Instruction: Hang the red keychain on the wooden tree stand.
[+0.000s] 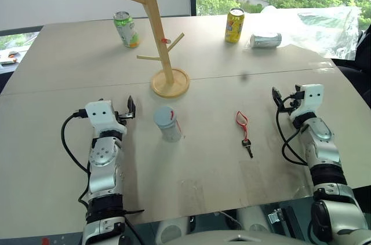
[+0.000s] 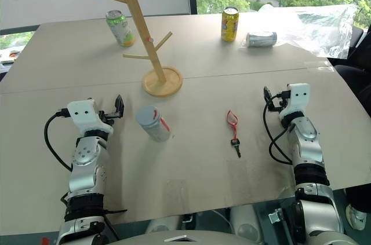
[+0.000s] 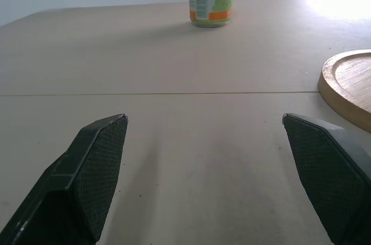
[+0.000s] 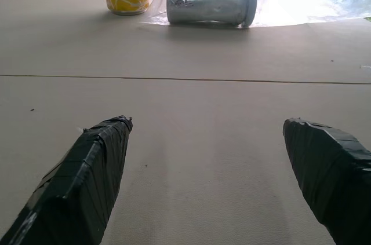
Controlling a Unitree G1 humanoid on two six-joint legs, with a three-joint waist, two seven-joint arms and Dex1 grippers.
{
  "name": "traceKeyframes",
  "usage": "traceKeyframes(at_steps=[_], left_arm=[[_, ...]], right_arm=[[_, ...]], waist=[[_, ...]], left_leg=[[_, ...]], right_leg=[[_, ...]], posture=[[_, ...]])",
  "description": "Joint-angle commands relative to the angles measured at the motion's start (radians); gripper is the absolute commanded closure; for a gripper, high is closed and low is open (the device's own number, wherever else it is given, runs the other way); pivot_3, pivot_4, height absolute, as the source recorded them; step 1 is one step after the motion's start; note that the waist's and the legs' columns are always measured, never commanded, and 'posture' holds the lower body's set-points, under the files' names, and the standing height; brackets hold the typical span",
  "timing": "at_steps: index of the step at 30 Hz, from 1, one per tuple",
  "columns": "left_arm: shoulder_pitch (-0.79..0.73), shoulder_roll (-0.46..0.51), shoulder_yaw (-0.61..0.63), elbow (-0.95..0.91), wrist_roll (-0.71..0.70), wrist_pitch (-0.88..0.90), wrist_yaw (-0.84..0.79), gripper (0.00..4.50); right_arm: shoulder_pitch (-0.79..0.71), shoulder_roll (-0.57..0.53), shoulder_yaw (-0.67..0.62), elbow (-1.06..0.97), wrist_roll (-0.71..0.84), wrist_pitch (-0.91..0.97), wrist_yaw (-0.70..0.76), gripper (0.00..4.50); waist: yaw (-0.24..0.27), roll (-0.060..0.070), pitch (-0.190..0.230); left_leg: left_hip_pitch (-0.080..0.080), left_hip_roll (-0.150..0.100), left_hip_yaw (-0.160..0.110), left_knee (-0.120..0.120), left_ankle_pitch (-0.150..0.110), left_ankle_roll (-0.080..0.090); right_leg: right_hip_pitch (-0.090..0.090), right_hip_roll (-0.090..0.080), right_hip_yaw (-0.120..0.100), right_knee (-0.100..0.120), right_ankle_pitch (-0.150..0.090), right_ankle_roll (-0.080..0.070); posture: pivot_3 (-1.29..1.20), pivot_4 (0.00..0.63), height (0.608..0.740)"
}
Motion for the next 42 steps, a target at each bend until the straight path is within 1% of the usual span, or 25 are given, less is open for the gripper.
traceKeyframes(at_steps=[1, 19, 25, 30, 31, 33, 35, 38, 40, 42], left_arm=[[0.008, 0.012, 0.011, -0.018, -0.007, -0.025, -0.011, 0.04], [0.012, 0.008, 0.011, -0.036, -0.013, -0.020, -0.013, 0.04], [0.028, 0.005, 0.008, -0.056, -0.052, -0.034, -0.061, 0.04], [0.031, 0.008, 0.012, -0.059, -0.055, -0.027, -0.060, 0.04], [0.031, 0.008, 0.012, -0.061, -0.053, -0.026, -0.058, 0.04], [0.034, 0.006, 0.008, -0.070, -0.047, -0.019, -0.049, 0.04], [0.044, -0.001, -0.008, -0.098, -0.046, -0.007, -0.052, 0.04], [0.056, -0.008, -0.033, -0.142, -0.050, 0.018, -0.066, 0.04], [0.058, -0.006, -0.036, -0.158, -0.055, 0.032, -0.069, 0.04], [0.057, -0.002, -0.036, -0.168, -0.059, 0.042, -0.071, 0.04]], right_arm=[[-0.027, -0.021, -0.026, -0.005, 0.009, -0.033, 0.005, 0.00], [-0.038, -0.028, -0.022, 0.013, 0.012, -0.045, 0.013, 0.00], [-0.032, -0.024, -0.016, 0.003, 0.012, -0.039, 0.014, 0.00], [-0.029, -0.028, -0.014, -0.003, 0.016, -0.037, 0.029, 0.00], [-0.022, -0.032, -0.013, -0.008, 0.030, -0.038, 0.060, 0.00], [0.005, -0.060, 0.006, -0.043, 0.063, -0.030, 0.184, 0.00], [0.059, -0.103, 0.029, -0.128, 0.138, 0.011, 0.371, 0.00], [0.193, -0.224, 0.078, -0.278, 0.218, 0.067, 0.654, 0.00], [0.253, -0.291, 0.095, -0.315, 0.222, 0.060, 0.766, 0.00], [0.295, -0.330, 0.110, -0.314, 0.196, -0.017, 0.843, 0.00]], waist=[[0.000, 0.000, 0.000], [0.000, 0.000, 0.000], [-0.001, 0.000, 0.000], [0.000, 0.000, 0.000], [0.000, 0.000, 0.000], [0.000, 0.000, 0.000], [0.003, 0.000, 0.000], [0.006, 0.000, 0.000], [0.007, 0.000, 0.000], [0.007, 0.000, 0.000]], left_leg=[[0.000, 0.000, 0.000, 0.000, 0.000, 0.000], [0.000, 0.000, 0.000, 0.000, 0.000, 0.000], [0.000, 0.000, 0.000, 0.000, 0.000, 0.000], [0.000, 0.000, 0.000, 0.000, 0.000, 0.000], [0.000, 0.000, 0.000, 0.000, 0.000, 0.000], [0.000, 0.000, 0.000, 0.000, 0.000, 0.000], [0.000, 0.000, 0.000, 0.000, 0.000, 0.000], [-0.001, 0.000, -0.001, 0.000, -0.001, 0.001], [-0.001, 0.000, -0.001, 0.000, -0.001, 0.002], [0.000, 0.000, -0.001, 0.000, -0.001, 0.002]], right_leg=[[0.000, 0.000, 0.000, 0.000, 0.000, 0.000], [0.000, 0.000, 0.000, 0.000, 0.000, 0.000], [0.000, 0.000, 0.000, 0.000, 0.000, 0.000], [0.000, 0.000, 0.000, 0.000, 0.000, 0.000], [0.000, 0.000, 0.000, 0.000, 0.000, 0.000], [0.000, 0.000, 0.000, 0.000, 0.000, 0.000], [0.000, 0.000, 0.000, 0.000, 0.000, 0.000], [0.001, -0.001, -0.001, -0.003, 0.000, 0.000], [0.002, -0.002, -0.002, -0.003, 0.000, 0.000], [0.002, -0.003, -0.002, -0.004, -0.001, -0.002]], posture=[[0.00, 0.150, 0.740], [0.00, 0.150, 0.740], [0.00, 0.150, 0.740], [0.00, 0.150, 0.740], [0.00, 0.150, 0.740], [0.00, 0.150, 0.740], [0.00, 0.150, 0.740], [0.00, 0.150, 0.740], [0.00, 0.150, 0.740], [0.00, 0.150, 0.740]])
